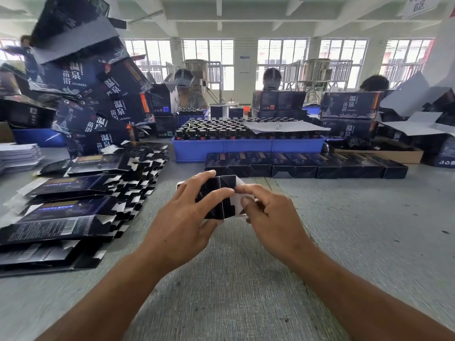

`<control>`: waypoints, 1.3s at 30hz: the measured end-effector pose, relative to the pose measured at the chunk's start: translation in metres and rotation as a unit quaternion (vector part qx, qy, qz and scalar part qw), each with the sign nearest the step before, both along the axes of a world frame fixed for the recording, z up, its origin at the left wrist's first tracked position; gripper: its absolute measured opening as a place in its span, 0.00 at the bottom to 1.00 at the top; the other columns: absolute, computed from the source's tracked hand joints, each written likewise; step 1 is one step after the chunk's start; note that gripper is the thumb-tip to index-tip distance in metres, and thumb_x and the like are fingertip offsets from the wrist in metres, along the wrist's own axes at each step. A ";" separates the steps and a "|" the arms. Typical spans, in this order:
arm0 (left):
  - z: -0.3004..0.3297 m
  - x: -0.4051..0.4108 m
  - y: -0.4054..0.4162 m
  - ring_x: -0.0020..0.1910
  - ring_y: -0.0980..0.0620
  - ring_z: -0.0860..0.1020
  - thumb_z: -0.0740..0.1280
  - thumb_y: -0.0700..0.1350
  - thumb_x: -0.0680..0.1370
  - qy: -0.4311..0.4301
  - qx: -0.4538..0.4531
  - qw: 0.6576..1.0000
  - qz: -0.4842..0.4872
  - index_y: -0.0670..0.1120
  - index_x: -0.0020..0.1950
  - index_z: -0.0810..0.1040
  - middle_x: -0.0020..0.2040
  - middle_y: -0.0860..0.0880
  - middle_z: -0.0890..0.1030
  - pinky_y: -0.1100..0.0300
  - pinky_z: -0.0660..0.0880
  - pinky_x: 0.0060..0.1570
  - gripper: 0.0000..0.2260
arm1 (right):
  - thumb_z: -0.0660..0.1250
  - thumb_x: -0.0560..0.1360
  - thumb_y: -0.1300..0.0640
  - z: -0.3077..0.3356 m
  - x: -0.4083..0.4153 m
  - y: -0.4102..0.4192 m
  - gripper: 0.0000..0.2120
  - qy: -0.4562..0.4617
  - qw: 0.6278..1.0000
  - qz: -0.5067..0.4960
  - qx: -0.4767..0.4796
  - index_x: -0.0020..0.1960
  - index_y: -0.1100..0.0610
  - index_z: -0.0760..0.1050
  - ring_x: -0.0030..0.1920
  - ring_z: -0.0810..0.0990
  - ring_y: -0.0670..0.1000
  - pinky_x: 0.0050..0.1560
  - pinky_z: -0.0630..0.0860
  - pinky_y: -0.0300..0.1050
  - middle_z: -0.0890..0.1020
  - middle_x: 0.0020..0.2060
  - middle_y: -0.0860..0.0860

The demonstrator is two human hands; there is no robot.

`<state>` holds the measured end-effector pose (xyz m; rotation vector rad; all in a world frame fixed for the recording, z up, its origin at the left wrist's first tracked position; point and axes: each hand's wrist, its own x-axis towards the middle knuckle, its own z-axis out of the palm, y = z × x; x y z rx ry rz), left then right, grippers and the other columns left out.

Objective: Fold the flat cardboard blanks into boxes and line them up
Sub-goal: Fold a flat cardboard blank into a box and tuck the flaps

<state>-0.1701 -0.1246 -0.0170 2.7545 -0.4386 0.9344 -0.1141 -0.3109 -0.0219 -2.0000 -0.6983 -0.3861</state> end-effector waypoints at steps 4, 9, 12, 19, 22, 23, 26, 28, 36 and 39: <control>-0.001 0.001 0.003 0.71 0.41 0.69 0.75 0.45 0.74 -0.001 -0.008 1.000 0.011 0.55 0.71 0.75 0.76 0.46 0.66 0.45 0.77 0.56 0.25 | 0.71 0.77 0.47 0.003 -0.005 -0.002 0.28 0.053 0.997 0.059 -0.025 0.75 0.46 0.68 0.50 0.81 0.39 0.48 0.78 0.32 0.82 0.55 0.46; -0.001 0.001 0.002 0.71 0.42 0.69 0.76 0.45 0.74 -0.003 -0.011 1.000 0.016 0.56 0.71 0.75 0.76 0.48 0.66 0.44 0.78 0.56 0.26 | 0.71 0.77 0.57 0.004 -0.006 0.001 0.29 0.026 0.997 0.040 -0.054 0.76 0.47 0.67 0.47 0.79 0.38 0.46 0.76 0.29 0.81 0.60 0.48; -0.001 0.001 -0.001 0.70 0.42 0.69 0.75 0.46 0.74 -0.008 -0.008 1.000 0.005 0.58 0.71 0.74 0.76 0.48 0.66 0.44 0.79 0.55 0.27 | 0.71 0.77 0.52 0.003 -0.005 0.000 0.22 0.001 1.000 -0.002 -0.027 0.70 0.44 0.73 0.44 0.80 0.37 0.44 0.75 0.27 0.81 0.47 0.39; -0.002 0.001 -0.002 0.69 0.43 0.69 0.76 0.46 0.73 -0.017 -0.011 1.000 0.000 0.58 0.70 0.74 0.75 0.48 0.66 0.44 0.80 0.53 0.26 | 0.75 0.74 0.51 -0.001 -0.003 0.001 0.26 0.002 0.999 -0.013 0.042 0.66 0.39 0.67 0.45 0.82 0.36 0.39 0.74 0.26 0.78 0.48 0.36; -0.002 0.001 -0.003 0.69 0.43 0.69 0.76 0.45 0.73 -0.019 -0.017 1.000 0.001 0.58 0.69 0.74 0.75 0.48 0.66 0.44 0.80 0.53 0.26 | 0.75 0.74 0.52 -0.001 -0.003 0.002 0.19 0.011 0.999 -0.016 0.046 0.53 0.37 0.67 0.48 0.82 0.37 0.43 0.76 0.28 0.82 0.51 0.39; -0.003 0.001 -0.003 0.69 0.43 0.69 0.76 0.45 0.73 -0.019 -0.020 1.000 0.000 0.58 0.69 0.74 0.75 0.48 0.66 0.44 0.80 0.53 0.27 | 0.75 0.75 0.53 -0.001 -0.003 0.002 0.17 0.004 0.999 -0.013 0.034 0.51 0.37 0.69 0.48 0.82 0.37 0.45 0.77 0.30 0.82 0.50 0.38; -0.004 0.002 -0.003 0.69 0.45 0.69 0.76 0.44 0.73 -0.026 -0.046 0.999 -0.003 0.58 0.71 0.70 0.75 0.50 0.66 0.44 0.79 0.55 0.30 | 0.71 0.77 0.56 -0.001 -0.004 0.002 0.13 0.007 1.000 0.012 0.028 0.58 0.42 0.77 0.47 0.82 0.35 0.41 0.77 0.28 0.82 0.51 0.38; -0.005 0.003 -0.003 0.69 0.51 0.67 0.77 0.45 0.73 -0.032 -0.067 0.997 0.003 0.58 0.76 0.64 0.74 0.54 0.65 0.51 0.76 0.59 0.36 | 0.69 0.79 0.57 0.000 -0.004 0.001 0.13 0.023 0.998 0.030 0.054 0.61 0.46 0.79 0.48 0.81 0.34 0.39 0.76 0.27 0.83 0.51 0.38; -0.006 0.003 -0.010 0.70 0.55 0.64 0.73 0.50 0.73 -0.020 -0.070 0.997 0.010 0.54 0.80 0.56 0.74 0.56 0.64 0.57 0.71 0.61 0.40 | 0.72 0.77 0.52 0.005 0.000 0.000 0.08 0.089 0.989 0.041 0.112 0.56 0.46 0.79 0.45 0.83 0.38 0.42 0.77 0.30 0.84 0.46 0.42; -0.006 0.003 -0.010 0.68 0.56 0.65 0.74 0.50 0.72 -0.023 -0.072 0.997 0.004 0.54 0.79 0.59 0.72 0.58 0.63 0.56 0.74 0.59 0.39 | 0.72 0.77 0.57 0.005 0.000 0.000 0.07 0.113 0.983 0.066 0.128 0.54 0.49 0.82 0.45 0.83 0.36 0.42 0.76 0.27 0.85 0.44 0.42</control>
